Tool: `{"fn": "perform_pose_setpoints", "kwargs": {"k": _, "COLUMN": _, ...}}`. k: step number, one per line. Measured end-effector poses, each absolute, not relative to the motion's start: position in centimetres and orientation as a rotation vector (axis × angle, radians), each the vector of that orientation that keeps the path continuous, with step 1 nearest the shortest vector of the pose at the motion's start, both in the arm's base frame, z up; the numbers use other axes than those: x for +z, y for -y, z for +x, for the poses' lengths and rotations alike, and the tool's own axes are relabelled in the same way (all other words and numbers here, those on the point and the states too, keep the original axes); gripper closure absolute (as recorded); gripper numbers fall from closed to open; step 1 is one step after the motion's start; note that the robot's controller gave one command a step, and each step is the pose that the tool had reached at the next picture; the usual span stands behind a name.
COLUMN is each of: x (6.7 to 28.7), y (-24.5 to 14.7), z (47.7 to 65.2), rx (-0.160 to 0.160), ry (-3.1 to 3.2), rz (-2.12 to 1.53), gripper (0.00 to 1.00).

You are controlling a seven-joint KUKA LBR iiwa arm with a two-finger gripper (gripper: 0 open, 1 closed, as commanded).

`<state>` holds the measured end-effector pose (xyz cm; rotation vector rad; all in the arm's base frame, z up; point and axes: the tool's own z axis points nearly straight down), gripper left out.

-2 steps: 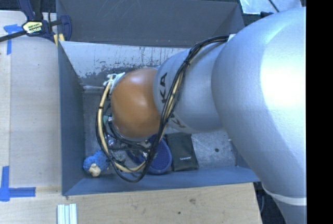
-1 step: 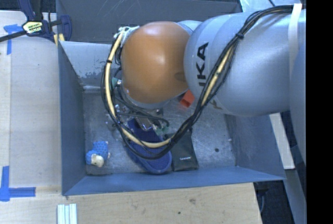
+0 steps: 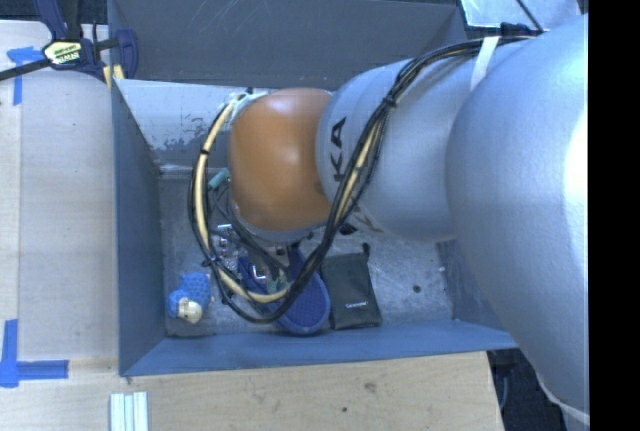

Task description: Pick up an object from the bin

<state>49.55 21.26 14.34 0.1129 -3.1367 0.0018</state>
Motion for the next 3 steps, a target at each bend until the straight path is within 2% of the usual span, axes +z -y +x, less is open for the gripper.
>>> {"fn": "perform_pose_setpoints", "kwargs": {"k": 1, "x": 19.5, "y": -23.2, "z": 48.6, "rx": -0.005, "ry": 3.133, "rz": -0.303, "gripper": 1.0}}
{"fn": "perform_pose_setpoints", "kwargs": {"k": 2, "x": 19.4, "y": -23.1, "z": 48.6, "rx": -0.002, "ry": 3.13, "rz": -0.301, "gripper": 0.0}}
{"fn": "perform_pose_setpoints", "kwargs": {"k": 3, "x": 7.2, "y": -21.6, "z": 48.9, "rx": 0.008, "ry": 3.121, "rz": -0.306, "gripper": 0.0}}
